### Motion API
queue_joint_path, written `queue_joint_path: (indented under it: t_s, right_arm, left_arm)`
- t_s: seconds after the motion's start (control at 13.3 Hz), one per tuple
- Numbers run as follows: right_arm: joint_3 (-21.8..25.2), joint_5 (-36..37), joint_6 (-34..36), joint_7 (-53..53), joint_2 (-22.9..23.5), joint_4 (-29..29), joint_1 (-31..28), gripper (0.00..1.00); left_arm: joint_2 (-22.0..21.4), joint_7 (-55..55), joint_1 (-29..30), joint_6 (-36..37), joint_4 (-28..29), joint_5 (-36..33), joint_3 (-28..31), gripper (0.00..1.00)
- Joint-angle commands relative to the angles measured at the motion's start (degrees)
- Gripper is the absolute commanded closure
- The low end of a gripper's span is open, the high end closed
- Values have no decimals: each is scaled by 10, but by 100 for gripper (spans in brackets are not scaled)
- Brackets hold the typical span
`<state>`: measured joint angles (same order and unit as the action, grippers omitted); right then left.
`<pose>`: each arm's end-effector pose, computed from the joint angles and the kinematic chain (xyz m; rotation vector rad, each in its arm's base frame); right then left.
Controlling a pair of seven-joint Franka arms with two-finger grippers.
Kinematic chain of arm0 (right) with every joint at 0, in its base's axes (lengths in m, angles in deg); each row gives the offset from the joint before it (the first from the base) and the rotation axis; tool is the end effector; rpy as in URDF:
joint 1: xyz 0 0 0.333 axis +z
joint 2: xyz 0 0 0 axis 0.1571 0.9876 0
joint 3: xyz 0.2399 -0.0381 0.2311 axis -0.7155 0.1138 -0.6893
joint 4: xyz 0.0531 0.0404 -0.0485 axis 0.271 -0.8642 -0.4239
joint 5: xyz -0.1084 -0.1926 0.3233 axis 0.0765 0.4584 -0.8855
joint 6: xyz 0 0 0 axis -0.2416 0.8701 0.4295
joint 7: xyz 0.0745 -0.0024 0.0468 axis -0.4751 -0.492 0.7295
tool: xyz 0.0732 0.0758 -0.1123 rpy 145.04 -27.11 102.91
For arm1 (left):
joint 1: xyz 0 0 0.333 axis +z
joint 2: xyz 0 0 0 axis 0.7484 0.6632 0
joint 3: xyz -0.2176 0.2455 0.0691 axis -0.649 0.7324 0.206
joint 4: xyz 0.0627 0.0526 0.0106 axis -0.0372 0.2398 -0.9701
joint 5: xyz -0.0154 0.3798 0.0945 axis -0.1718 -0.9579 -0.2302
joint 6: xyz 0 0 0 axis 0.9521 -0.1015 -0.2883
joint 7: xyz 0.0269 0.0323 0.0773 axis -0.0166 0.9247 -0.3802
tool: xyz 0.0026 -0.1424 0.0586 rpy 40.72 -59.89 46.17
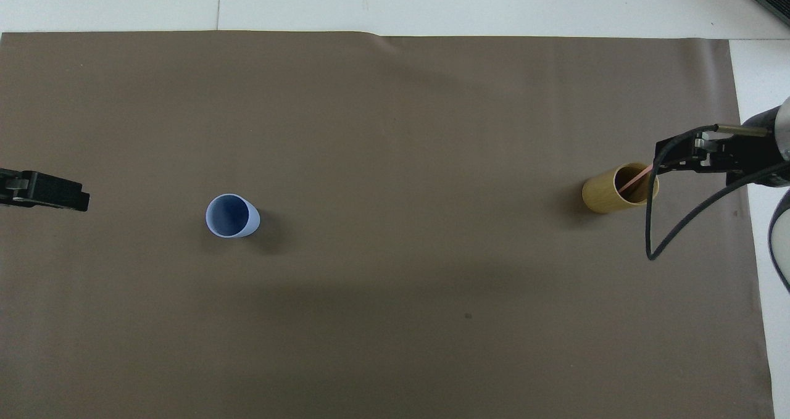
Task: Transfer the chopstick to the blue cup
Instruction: 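Reach the left gripper down to the blue cup's rim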
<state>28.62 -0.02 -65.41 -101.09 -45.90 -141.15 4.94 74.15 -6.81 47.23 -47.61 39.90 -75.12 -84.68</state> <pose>0.5575 0.0252 0.6036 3.1015 -0.2954 0.0364 0.5189 -0.0381 0.6239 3.0987 -0.2127 -0.0382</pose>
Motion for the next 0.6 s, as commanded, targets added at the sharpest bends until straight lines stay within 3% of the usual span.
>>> queue_joint_path:
  t_s: [0.0, 0.23, 0.53]
  right_arm:
    - [2, -5, -7, 17, -1, -4, -7, 0]
    - [4, -5, -7, 16, -1, -4, -7, 0]
    - [6, -4, -7, 17, -1, -4, -7, 0]
  left_arm:
    - [-11, -1, 10, 4, 8, -5, -8, 0]
    - [-14, 6, 0, -1, 15, -1, -9, 0]
    - [-13, 35, -4, -65, 89, 0, -15, 0]
